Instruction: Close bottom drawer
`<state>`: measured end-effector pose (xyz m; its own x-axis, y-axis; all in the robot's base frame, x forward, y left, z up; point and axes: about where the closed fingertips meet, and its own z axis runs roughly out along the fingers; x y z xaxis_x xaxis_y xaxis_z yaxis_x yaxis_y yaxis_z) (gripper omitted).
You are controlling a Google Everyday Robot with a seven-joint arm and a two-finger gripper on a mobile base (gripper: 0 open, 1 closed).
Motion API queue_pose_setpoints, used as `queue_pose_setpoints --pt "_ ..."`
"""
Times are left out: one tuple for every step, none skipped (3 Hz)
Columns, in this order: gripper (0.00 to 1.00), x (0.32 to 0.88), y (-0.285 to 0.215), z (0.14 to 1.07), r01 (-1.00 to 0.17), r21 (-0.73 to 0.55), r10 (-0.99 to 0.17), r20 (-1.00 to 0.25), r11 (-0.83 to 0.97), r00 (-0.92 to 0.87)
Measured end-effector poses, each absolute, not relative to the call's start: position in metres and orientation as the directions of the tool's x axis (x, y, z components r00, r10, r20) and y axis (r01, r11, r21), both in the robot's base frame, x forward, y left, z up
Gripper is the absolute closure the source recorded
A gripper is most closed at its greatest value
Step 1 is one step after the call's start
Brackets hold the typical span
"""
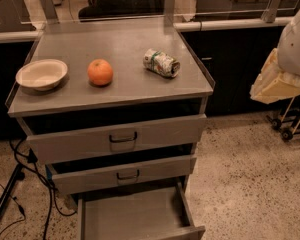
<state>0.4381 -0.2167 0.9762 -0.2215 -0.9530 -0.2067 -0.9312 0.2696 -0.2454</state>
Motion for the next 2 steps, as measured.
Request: queue_pose_setpoints --pt "1.0 0.438 -0.217 0.976 -0.931 -0.245 -0.953 -0.207 0.27 -0.222" --pt "1.0 0.427 -0.223 0.958 -0.921 -0.239 -0.943 -0.21 0.307 -0.26"
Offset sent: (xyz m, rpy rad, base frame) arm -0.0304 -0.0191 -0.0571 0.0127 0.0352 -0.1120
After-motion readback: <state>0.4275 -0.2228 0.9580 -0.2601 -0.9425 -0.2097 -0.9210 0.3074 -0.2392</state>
